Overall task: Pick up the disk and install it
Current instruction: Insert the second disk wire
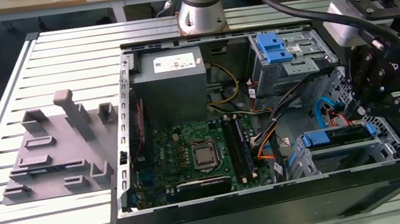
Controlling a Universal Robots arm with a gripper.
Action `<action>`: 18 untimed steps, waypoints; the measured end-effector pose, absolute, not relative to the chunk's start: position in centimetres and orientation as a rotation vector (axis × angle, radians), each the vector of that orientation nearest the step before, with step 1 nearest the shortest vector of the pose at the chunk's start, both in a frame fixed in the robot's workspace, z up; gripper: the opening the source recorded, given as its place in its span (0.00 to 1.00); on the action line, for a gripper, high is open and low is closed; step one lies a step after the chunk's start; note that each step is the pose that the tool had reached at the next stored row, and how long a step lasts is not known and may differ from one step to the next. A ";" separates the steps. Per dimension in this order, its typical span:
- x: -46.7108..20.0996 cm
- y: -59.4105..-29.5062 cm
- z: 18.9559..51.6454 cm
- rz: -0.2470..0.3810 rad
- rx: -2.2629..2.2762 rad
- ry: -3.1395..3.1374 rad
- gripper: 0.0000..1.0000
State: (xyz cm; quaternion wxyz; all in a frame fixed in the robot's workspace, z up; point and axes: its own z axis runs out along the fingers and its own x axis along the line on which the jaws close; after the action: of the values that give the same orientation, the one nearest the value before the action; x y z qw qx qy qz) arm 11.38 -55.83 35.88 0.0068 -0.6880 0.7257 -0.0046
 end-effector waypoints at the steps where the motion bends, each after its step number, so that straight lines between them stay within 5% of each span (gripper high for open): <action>1: 11.2 -55.8 35.9 -0.014 -2.152 2.270 0.11; 18: 10.6 -55.7 36.9 -0.003 -2.153 2.271 0.11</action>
State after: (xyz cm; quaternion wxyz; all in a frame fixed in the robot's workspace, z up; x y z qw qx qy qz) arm 10.58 -55.66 36.91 0.0059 -0.6880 0.7257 -0.0009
